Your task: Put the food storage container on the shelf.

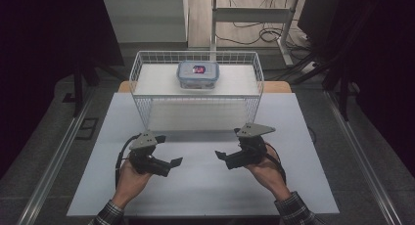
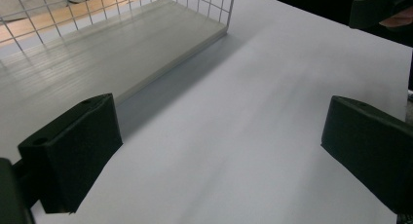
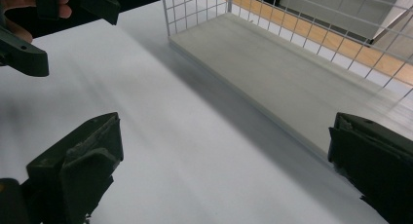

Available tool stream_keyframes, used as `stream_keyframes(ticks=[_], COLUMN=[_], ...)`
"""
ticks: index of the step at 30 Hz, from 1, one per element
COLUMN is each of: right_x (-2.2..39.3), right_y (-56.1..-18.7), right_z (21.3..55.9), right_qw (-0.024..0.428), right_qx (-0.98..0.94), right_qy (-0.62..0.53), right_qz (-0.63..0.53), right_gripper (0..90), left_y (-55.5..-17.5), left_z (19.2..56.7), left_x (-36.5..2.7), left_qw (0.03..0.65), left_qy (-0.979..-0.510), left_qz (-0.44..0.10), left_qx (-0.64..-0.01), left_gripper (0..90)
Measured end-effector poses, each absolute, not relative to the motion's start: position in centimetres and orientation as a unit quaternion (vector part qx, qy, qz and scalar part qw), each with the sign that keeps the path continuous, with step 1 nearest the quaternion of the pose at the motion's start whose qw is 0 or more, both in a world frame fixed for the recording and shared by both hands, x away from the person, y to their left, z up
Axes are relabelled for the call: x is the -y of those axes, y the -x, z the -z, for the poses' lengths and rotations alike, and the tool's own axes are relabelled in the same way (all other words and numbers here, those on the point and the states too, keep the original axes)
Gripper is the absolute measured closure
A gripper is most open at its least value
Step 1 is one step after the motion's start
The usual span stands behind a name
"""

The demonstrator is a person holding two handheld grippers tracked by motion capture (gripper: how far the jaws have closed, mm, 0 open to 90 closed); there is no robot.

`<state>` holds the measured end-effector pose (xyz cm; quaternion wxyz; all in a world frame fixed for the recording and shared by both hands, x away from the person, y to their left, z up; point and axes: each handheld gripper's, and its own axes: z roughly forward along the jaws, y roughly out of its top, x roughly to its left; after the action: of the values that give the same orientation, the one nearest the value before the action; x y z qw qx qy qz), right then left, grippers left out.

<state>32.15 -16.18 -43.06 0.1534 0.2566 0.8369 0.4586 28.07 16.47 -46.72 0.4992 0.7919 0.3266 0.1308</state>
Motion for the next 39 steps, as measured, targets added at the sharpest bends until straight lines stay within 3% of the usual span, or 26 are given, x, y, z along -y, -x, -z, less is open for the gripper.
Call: stream_keyframes(ticks=[24,39], right_x=[18.8,21.6], right_y=[-30.1,-29.3], right_z=[46.0,47.0], right_qw=[0.153,0.163], right_qx=[-0.838,-0.830], right_qy=[-0.282,-0.306], right_qz=[-0.441,-0.437], right_gripper=[0.0,0.0], left_y=[-25.6,-24.2], left_z=[48.7,49.2], left_x=[-17.7,-20.4], left_qw=[0.461,0.458], left_qy=[-0.803,-0.788], left_qz=[-0.150,-0.167], left_qx=[-0.348,-0.376], left_gripper=[0.5,0.6])
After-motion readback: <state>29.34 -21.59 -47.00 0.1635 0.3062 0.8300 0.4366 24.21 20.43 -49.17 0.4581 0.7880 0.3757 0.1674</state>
